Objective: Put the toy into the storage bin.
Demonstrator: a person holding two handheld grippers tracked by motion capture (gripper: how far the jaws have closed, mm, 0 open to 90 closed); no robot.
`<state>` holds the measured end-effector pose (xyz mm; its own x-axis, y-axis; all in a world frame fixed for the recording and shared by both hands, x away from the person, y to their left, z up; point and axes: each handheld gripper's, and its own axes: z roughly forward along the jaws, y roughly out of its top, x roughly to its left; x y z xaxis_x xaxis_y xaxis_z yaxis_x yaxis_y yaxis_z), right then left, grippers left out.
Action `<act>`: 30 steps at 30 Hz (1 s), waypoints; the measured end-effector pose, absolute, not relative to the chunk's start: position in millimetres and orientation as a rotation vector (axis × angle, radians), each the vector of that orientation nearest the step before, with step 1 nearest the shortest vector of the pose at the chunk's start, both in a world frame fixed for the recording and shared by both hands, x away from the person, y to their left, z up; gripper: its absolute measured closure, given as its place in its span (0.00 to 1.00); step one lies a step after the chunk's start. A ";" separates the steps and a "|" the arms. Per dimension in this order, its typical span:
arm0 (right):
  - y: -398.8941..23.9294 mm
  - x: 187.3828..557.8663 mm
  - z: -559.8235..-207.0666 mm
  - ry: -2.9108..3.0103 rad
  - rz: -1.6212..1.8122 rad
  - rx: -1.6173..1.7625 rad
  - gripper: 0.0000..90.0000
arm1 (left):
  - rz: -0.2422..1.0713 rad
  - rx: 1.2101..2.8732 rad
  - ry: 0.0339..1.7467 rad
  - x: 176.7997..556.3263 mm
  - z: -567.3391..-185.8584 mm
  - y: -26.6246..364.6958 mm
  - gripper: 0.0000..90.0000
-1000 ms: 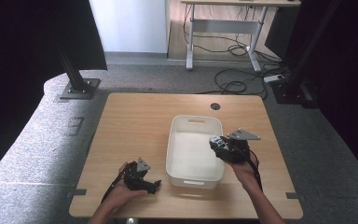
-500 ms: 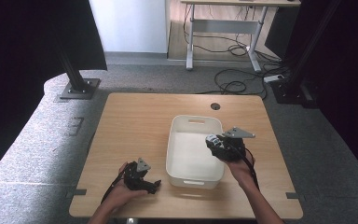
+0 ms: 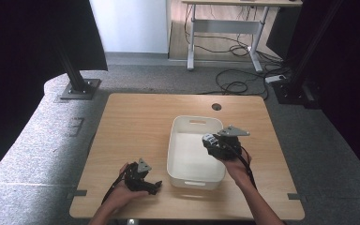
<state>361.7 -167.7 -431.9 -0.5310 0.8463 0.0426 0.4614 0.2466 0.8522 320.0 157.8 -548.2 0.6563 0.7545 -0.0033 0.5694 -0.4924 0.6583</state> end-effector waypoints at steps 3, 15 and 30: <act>-164.8 363.5 -432.6 2.102 1.197 1.192 0.56 | 0.380 2.238 1.021 320.0 -548.2 157.8 0.00; -153.2 370.2 -432.4 2.118 1.186 1.185 0.56 | 0.381 2.237 1.022 319.9 -548.3 157.7 0.00; -142.3 380.3 -434.8 2.137 1.163 1.190 0.56 | 0.380 2.239 1.018 319.8 -548.4 157.2 0.00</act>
